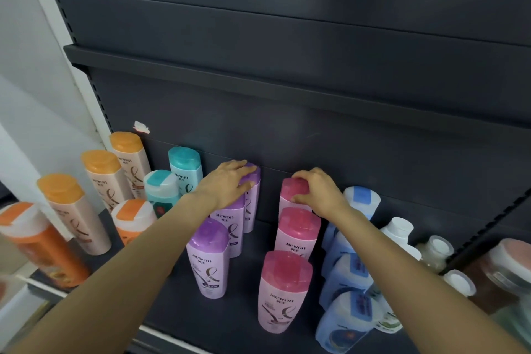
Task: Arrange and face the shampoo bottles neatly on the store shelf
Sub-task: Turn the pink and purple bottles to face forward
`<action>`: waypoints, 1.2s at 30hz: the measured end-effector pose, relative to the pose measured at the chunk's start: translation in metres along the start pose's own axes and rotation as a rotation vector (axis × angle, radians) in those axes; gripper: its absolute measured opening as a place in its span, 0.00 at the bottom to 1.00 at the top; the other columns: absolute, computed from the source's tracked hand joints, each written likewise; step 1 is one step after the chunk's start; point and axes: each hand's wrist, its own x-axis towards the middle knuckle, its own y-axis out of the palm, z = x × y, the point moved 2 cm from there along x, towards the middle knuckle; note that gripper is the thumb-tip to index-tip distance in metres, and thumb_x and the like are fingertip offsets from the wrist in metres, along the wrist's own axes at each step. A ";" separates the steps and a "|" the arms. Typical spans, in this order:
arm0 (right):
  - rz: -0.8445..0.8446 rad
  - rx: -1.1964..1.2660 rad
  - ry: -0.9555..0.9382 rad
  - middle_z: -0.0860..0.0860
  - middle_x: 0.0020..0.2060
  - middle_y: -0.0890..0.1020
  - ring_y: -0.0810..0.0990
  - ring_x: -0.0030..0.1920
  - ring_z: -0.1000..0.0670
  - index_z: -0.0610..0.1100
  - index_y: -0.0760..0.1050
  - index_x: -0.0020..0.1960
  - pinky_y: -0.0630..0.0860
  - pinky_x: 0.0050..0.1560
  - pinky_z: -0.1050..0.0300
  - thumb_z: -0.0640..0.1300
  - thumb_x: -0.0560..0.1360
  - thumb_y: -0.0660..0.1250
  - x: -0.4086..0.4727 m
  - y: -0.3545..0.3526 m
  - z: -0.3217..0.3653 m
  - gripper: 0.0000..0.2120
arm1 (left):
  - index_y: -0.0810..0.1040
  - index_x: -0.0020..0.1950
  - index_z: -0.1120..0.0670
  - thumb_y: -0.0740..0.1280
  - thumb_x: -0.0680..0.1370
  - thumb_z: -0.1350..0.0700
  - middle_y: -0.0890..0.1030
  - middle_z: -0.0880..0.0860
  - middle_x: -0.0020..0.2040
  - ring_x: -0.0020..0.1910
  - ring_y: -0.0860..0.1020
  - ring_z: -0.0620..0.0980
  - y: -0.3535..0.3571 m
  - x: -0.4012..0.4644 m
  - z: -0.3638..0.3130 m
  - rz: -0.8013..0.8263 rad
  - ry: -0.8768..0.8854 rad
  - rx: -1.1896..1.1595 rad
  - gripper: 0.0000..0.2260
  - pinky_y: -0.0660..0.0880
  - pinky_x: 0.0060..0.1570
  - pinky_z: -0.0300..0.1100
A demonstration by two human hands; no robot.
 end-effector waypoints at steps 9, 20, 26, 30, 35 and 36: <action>-0.110 0.204 0.030 0.47 0.57 0.79 0.77 0.57 0.47 0.47 0.74 0.64 0.74 0.59 0.52 0.41 0.70 0.74 -0.007 -0.016 0.007 0.23 | 0.67 0.72 0.51 0.60 0.80 0.50 0.68 0.53 0.70 0.69 0.65 0.55 -0.008 0.000 -0.004 -0.032 -0.045 0.019 0.20 0.66 0.66 0.50; -0.421 0.271 -0.139 0.49 0.57 0.79 0.77 0.57 0.49 0.49 0.75 0.63 0.72 0.60 0.52 0.46 0.69 0.74 -0.053 -0.105 0.059 0.23 | 0.67 0.71 0.54 0.68 0.75 0.56 0.72 0.56 0.67 0.66 0.69 0.55 -0.036 -0.018 -0.055 -0.115 0.141 -0.148 0.25 0.65 0.66 0.45; -0.537 0.486 -0.150 0.54 0.55 0.81 0.78 0.56 0.52 0.51 0.76 0.60 0.74 0.59 0.50 0.47 0.69 0.74 -0.091 -0.141 0.070 0.21 | 0.62 0.72 0.53 0.73 0.68 0.59 0.74 0.52 0.64 0.59 0.73 0.51 -0.055 -0.040 -0.082 -0.156 0.212 -0.311 0.35 0.69 0.55 0.40; -0.550 0.777 -0.176 0.53 0.53 0.81 0.80 0.52 0.55 0.47 0.77 0.59 0.77 0.54 0.59 0.37 0.70 0.73 -0.116 -0.149 0.070 0.19 | 0.67 0.67 0.53 0.74 0.69 0.56 0.75 0.52 0.58 0.56 0.74 0.50 -0.070 -0.053 -0.091 -0.230 0.209 -0.340 0.29 0.72 0.55 0.45; -0.532 0.906 -0.156 0.51 0.56 0.81 0.80 0.55 0.55 0.49 0.75 0.61 0.77 0.54 0.60 0.39 0.71 0.72 -0.141 -0.147 0.064 0.20 | 0.66 0.68 0.56 0.72 0.72 0.52 0.71 0.55 0.58 0.57 0.69 0.52 -0.077 -0.087 -0.092 -0.359 0.223 -0.191 0.27 0.70 0.56 0.50; -0.544 0.913 -0.115 0.51 0.56 0.81 0.80 0.56 0.55 0.47 0.74 0.62 0.77 0.56 0.58 0.41 0.71 0.72 -0.146 -0.145 0.062 0.20 | 0.66 0.68 0.56 0.71 0.72 0.51 0.70 0.54 0.58 0.56 0.68 0.51 -0.079 -0.095 -0.092 -0.412 0.219 -0.163 0.27 0.71 0.55 0.50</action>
